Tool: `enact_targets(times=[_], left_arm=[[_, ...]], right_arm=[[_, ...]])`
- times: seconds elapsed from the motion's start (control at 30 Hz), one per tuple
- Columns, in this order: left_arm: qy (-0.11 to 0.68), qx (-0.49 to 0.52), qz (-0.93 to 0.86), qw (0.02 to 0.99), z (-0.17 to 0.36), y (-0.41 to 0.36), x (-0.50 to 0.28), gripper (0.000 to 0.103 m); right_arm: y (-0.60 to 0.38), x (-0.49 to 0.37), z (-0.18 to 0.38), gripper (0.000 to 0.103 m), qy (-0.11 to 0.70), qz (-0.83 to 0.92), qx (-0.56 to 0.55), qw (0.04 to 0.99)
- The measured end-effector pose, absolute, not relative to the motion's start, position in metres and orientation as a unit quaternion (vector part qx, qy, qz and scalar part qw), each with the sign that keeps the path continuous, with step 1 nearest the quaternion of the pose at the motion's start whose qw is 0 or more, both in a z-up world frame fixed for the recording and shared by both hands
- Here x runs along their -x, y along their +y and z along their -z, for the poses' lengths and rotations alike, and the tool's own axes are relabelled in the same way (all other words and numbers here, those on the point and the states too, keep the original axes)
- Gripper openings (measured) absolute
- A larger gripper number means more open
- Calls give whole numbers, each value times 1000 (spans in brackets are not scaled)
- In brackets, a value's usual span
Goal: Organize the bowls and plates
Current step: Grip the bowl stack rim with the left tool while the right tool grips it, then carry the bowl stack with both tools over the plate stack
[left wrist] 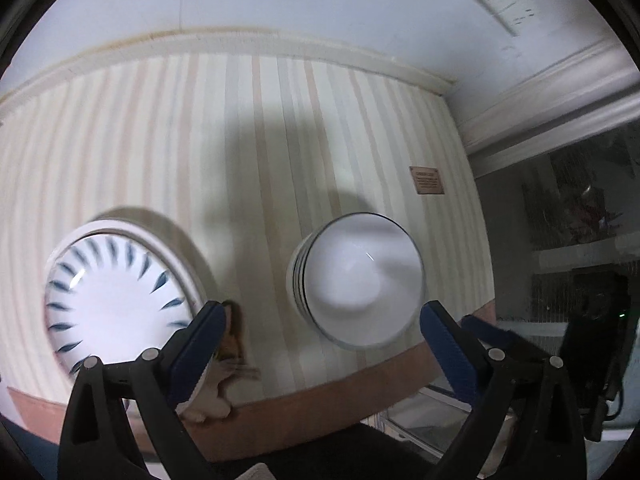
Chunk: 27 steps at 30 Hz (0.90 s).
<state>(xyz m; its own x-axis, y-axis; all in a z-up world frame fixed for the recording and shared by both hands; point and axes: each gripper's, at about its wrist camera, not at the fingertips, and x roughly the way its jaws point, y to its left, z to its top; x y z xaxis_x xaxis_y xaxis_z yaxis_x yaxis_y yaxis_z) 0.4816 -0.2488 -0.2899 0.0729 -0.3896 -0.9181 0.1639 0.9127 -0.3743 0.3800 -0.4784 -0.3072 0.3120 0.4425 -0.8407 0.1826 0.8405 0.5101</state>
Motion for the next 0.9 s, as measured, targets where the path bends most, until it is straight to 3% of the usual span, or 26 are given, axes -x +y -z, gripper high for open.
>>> enact_targets(times=[0.27,0.53,0.67,0.83,0.9], left_arm=[[689,117,190,690,358,-269,-519,98],[720,144,186,653,391,-272,-537,94],[725,149,210,638,399,-278,-536,87],[737,157,229,616,410,-282,-532,66],[729,149,232,626,407,-282,-528,66]], right_arm=[[-493,-416,406,99,599,-128,-353,707],[-495,-434,448,97,601,-158,-388,681],[-488,-444,456,85,610,-177,-386,669],[-476,-456,463,71,626,-196,-376,654],[-471,-461,465,66,630,-196,-371,653]])
